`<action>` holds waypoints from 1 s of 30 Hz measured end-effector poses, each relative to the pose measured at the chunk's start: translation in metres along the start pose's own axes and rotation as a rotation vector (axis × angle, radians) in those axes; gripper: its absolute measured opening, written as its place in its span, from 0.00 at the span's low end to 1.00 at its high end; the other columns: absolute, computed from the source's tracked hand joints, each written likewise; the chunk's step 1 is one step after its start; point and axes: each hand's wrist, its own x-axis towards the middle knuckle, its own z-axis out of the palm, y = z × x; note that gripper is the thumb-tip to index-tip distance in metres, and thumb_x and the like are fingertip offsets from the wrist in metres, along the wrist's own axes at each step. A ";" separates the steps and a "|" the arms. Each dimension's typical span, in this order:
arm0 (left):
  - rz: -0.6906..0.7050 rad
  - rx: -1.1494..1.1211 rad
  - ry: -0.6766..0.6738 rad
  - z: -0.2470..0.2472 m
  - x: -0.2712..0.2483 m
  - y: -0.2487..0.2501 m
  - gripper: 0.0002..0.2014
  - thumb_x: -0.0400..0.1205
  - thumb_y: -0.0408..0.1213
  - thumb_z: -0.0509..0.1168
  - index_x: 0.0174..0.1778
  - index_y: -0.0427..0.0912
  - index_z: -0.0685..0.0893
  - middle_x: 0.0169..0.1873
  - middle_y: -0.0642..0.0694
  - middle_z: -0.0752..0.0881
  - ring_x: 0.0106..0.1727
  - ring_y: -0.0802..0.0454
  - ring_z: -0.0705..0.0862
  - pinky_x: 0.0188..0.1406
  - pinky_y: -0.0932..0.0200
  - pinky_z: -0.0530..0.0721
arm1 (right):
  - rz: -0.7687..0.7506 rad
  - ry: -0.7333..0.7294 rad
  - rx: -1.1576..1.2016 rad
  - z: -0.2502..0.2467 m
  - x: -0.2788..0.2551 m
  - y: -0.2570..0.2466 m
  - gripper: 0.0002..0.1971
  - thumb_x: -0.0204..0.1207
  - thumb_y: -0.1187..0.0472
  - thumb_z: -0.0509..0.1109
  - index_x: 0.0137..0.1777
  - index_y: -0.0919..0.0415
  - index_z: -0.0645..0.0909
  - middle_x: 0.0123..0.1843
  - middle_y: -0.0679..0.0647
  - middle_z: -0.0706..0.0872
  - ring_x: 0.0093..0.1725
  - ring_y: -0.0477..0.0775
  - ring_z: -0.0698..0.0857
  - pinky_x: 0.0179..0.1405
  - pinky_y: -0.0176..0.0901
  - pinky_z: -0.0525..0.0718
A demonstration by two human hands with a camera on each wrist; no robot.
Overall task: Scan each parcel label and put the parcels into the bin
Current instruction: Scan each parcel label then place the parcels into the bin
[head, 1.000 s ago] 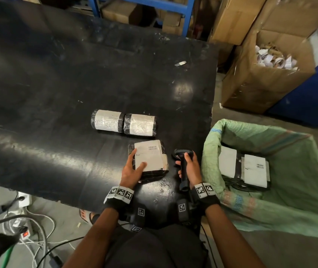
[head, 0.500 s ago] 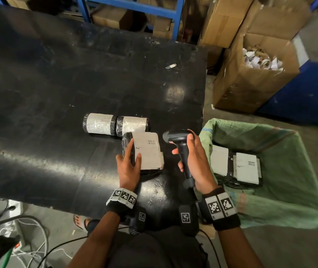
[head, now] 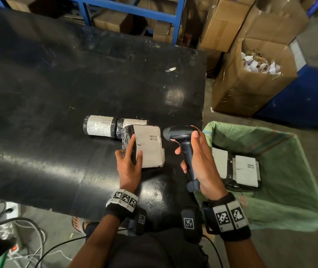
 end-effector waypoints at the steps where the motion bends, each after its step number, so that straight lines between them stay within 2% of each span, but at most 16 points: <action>1: 0.000 0.004 -0.002 0.000 0.000 0.000 0.30 0.85 0.42 0.67 0.84 0.59 0.68 0.55 0.40 0.73 0.47 0.65 0.74 0.57 0.61 0.76 | 0.011 -0.003 -0.014 0.000 0.003 0.002 0.28 0.85 0.38 0.49 0.77 0.52 0.68 0.45 0.60 0.89 0.21 0.48 0.79 0.17 0.38 0.76; 4: 0.001 0.016 -0.001 -0.001 0.001 -0.002 0.30 0.85 0.42 0.67 0.84 0.58 0.68 0.55 0.39 0.73 0.49 0.54 0.75 0.57 0.59 0.77 | 0.102 -0.015 -0.070 0.001 0.014 0.014 0.27 0.85 0.37 0.50 0.78 0.48 0.67 0.46 0.57 0.90 0.21 0.52 0.81 0.17 0.39 0.78; 7: -0.008 0.011 0.005 -0.005 0.001 -0.007 0.30 0.85 0.42 0.67 0.84 0.58 0.69 0.55 0.39 0.73 0.51 0.50 0.77 0.59 0.57 0.78 | 0.174 0.006 -0.181 0.003 0.025 0.040 0.25 0.85 0.38 0.52 0.80 0.42 0.62 0.46 0.55 0.89 0.29 0.57 0.82 0.20 0.42 0.77; 12: -0.014 0.027 0.027 -0.015 0.002 -0.011 0.30 0.85 0.41 0.68 0.84 0.57 0.69 0.53 0.39 0.73 0.52 0.48 0.77 0.60 0.55 0.78 | 0.356 -0.009 -0.299 0.005 0.035 0.104 0.25 0.84 0.38 0.53 0.78 0.47 0.64 0.43 0.56 0.88 0.22 0.50 0.78 0.20 0.39 0.78; 15: -0.024 0.049 0.046 -0.019 0.003 -0.009 0.30 0.85 0.41 0.68 0.84 0.57 0.68 0.51 0.36 0.75 0.50 0.48 0.76 0.56 0.56 0.77 | 0.346 0.032 -0.307 0.011 0.041 0.132 0.26 0.85 0.41 0.55 0.79 0.50 0.63 0.43 0.57 0.88 0.19 0.49 0.79 0.17 0.37 0.78; 17: -0.026 0.042 0.050 -0.022 0.004 -0.008 0.30 0.85 0.40 0.68 0.84 0.57 0.69 0.50 0.36 0.76 0.50 0.48 0.76 0.57 0.56 0.78 | 0.319 0.051 -0.199 0.018 0.044 0.143 0.26 0.86 0.44 0.56 0.81 0.51 0.59 0.48 0.63 0.87 0.22 0.52 0.82 0.16 0.38 0.81; 19: -0.031 0.033 0.053 -0.024 0.004 -0.006 0.30 0.85 0.40 0.68 0.84 0.58 0.69 0.50 0.37 0.76 0.50 0.49 0.76 0.60 0.57 0.78 | 0.286 0.062 -0.062 0.026 0.049 0.153 0.26 0.87 0.48 0.57 0.82 0.52 0.56 0.60 0.66 0.83 0.41 0.61 0.89 0.26 0.44 0.89; 20: -0.039 0.028 0.053 -0.025 0.005 -0.004 0.30 0.85 0.40 0.68 0.84 0.58 0.69 0.51 0.37 0.76 0.50 0.50 0.76 0.61 0.57 0.77 | 0.257 0.068 -0.042 0.029 0.052 0.158 0.26 0.87 0.50 0.58 0.81 0.51 0.55 0.67 0.64 0.80 0.53 0.64 0.89 0.38 0.49 0.92; 21: -0.042 0.026 0.048 -0.025 0.005 -0.002 0.30 0.85 0.40 0.68 0.84 0.58 0.69 0.51 0.37 0.76 0.51 0.51 0.75 0.62 0.58 0.77 | 0.241 0.070 -0.081 0.031 0.053 0.161 0.26 0.87 0.51 0.58 0.81 0.51 0.55 0.72 0.62 0.77 0.63 0.64 0.85 0.52 0.54 0.90; 22: -0.039 0.027 0.041 -0.026 0.005 0.001 0.30 0.85 0.40 0.68 0.84 0.58 0.68 0.52 0.36 0.76 0.51 0.51 0.75 0.61 0.58 0.77 | 0.229 0.061 -0.140 0.032 0.055 0.165 0.26 0.87 0.51 0.58 0.82 0.52 0.55 0.76 0.62 0.74 0.68 0.62 0.82 0.64 0.53 0.84; 23: -0.032 0.031 0.031 -0.026 0.006 0.004 0.30 0.85 0.40 0.68 0.84 0.58 0.68 0.53 0.36 0.76 0.51 0.52 0.75 0.61 0.58 0.77 | 0.230 0.044 -0.199 0.031 0.056 0.168 0.26 0.88 0.52 0.57 0.83 0.54 0.55 0.79 0.62 0.72 0.72 0.61 0.78 0.70 0.48 0.76; 24: -0.027 0.034 0.019 -0.026 0.006 0.007 0.30 0.85 0.41 0.67 0.84 0.58 0.68 0.54 0.36 0.76 0.52 0.51 0.75 0.60 0.57 0.77 | 0.236 0.025 -0.222 0.030 0.057 0.169 0.27 0.88 0.53 0.57 0.84 0.56 0.55 0.80 0.62 0.70 0.75 0.60 0.76 0.71 0.43 0.71; 26: -0.024 0.031 0.000 -0.025 0.006 0.014 0.30 0.86 0.42 0.67 0.84 0.59 0.67 0.54 0.37 0.76 0.53 0.50 0.76 0.60 0.56 0.78 | 0.217 0.012 -0.264 0.027 0.058 0.168 0.28 0.88 0.53 0.56 0.85 0.58 0.56 0.82 0.62 0.69 0.78 0.60 0.73 0.73 0.42 0.67; 28: -0.026 0.020 -0.020 -0.023 0.007 0.021 0.30 0.86 0.42 0.67 0.84 0.61 0.67 0.54 0.38 0.76 0.53 0.49 0.77 0.60 0.56 0.78 | 0.144 0.055 -0.327 0.020 0.058 0.163 0.29 0.88 0.51 0.56 0.86 0.57 0.57 0.83 0.62 0.68 0.79 0.61 0.72 0.80 0.49 0.66; 29: -0.022 0.015 -0.032 -0.021 0.008 0.024 0.30 0.86 0.43 0.67 0.84 0.62 0.66 0.54 0.39 0.77 0.53 0.50 0.78 0.61 0.58 0.78 | 0.086 0.085 -0.333 0.016 0.056 0.156 0.28 0.88 0.50 0.56 0.86 0.54 0.58 0.80 0.61 0.72 0.77 0.59 0.74 0.80 0.53 0.67; 30: -0.012 0.009 -0.044 -0.018 0.009 0.026 0.30 0.86 0.43 0.67 0.84 0.62 0.66 0.54 0.40 0.77 0.52 0.52 0.78 0.61 0.61 0.78 | 0.024 0.110 -0.316 0.012 0.054 0.150 0.26 0.87 0.49 0.56 0.85 0.48 0.60 0.74 0.59 0.78 0.70 0.56 0.78 0.77 0.54 0.72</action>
